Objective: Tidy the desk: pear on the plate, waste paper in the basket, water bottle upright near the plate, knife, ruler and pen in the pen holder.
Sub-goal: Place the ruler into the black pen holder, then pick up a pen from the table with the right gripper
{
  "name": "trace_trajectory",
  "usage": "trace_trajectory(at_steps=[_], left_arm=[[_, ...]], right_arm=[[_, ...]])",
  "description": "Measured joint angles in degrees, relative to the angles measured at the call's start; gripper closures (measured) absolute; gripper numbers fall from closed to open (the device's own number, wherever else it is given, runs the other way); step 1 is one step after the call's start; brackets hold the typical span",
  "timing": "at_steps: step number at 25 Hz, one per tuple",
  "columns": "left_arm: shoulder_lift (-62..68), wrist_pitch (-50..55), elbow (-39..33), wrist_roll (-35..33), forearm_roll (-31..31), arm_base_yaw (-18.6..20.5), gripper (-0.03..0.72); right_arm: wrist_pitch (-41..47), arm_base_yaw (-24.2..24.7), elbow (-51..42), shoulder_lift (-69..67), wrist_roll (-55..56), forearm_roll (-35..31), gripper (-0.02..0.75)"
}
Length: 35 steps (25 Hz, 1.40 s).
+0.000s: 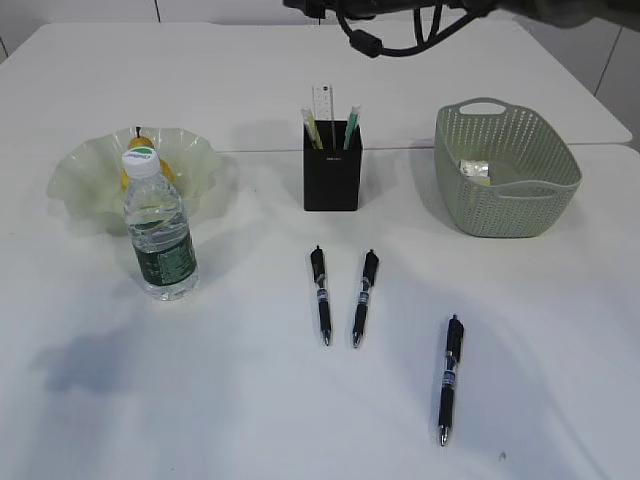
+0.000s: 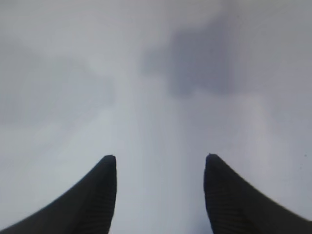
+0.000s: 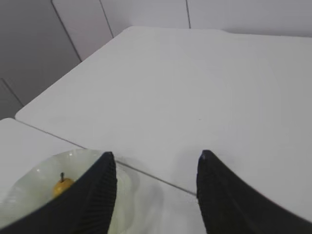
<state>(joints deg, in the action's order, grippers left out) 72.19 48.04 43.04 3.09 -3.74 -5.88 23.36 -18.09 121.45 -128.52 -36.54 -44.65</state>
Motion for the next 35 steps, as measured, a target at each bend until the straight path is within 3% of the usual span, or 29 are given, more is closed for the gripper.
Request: trace_trajectory(at_steps=[3,8,15,19,25,35], left_arm=[[0.0,0.9,0.0,0.0,0.0,0.0,0.287],[0.0,1.5,0.0,0.0,0.1,0.0,0.287],[0.0,1.7,0.0,0.0,0.0,0.0,0.287],[0.0,1.7,0.0,0.0,-0.1,0.0,0.287],[0.0,1.7,0.0,0.0,-0.2,0.0,0.287],[0.0,1.8,0.0,0.0,-0.3,0.0,0.287]], right_arm=[[6.6,0.0,0.0,1.9,8.8,5.1,0.342],[22.3,0.0,0.0,4.6,23.9,21.4,0.341],[40.0,0.0,0.1,9.0,33.0,35.1,0.341],[46.9,0.0,0.1,11.2,34.2,38.6,0.341],[48.0,0.0,-2.0,13.9,35.1,39.3,0.341],[48.0,0.0,-20.4,21.2,35.3,39.5,0.342]])
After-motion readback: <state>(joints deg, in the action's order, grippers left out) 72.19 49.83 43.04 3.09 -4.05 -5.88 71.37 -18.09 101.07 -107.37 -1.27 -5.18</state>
